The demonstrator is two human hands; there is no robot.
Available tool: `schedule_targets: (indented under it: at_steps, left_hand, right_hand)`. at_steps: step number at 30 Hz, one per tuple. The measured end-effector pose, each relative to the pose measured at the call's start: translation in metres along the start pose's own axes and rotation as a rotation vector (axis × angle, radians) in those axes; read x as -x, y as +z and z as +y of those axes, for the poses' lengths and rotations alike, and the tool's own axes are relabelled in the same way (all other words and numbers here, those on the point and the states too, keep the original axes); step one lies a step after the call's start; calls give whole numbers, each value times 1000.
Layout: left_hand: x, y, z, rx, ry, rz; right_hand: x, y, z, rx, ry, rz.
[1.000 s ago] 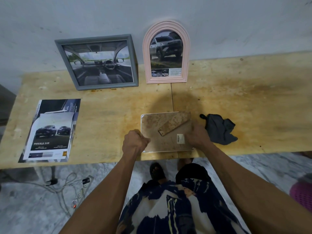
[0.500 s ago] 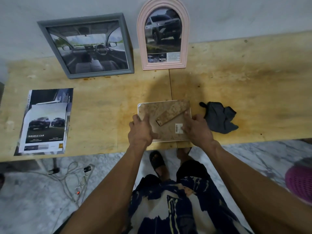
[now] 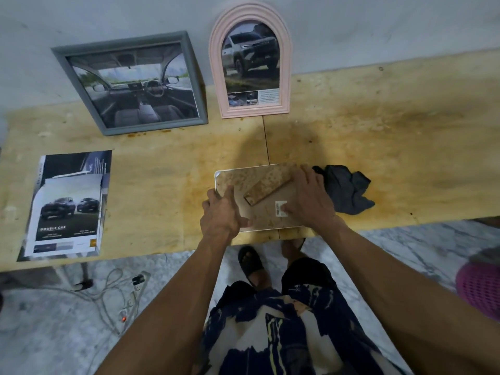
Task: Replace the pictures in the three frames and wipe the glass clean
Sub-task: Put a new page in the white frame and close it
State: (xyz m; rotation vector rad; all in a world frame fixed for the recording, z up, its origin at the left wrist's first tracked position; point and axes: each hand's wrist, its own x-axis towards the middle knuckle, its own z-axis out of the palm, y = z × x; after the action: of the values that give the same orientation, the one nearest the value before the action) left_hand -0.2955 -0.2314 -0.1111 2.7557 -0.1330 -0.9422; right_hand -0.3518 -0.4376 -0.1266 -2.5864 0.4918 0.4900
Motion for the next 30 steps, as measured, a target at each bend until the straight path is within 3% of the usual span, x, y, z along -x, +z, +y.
schedule_targets:
  at_steps: [4, 20, 30]
  left_hand:
    - [0, 1, -1, 9, -11, 4]
    - [-1, -1, 0, 13, -20, -5]
    - [-4, 1, -3, 14, -18, 3]
  right_hand:
    - [-2, 9, -5, 203, -150, -142]
    - [-6, 12, -8, 288, -118, -195]
    - [36, 58, -7, 259, -68, 94]
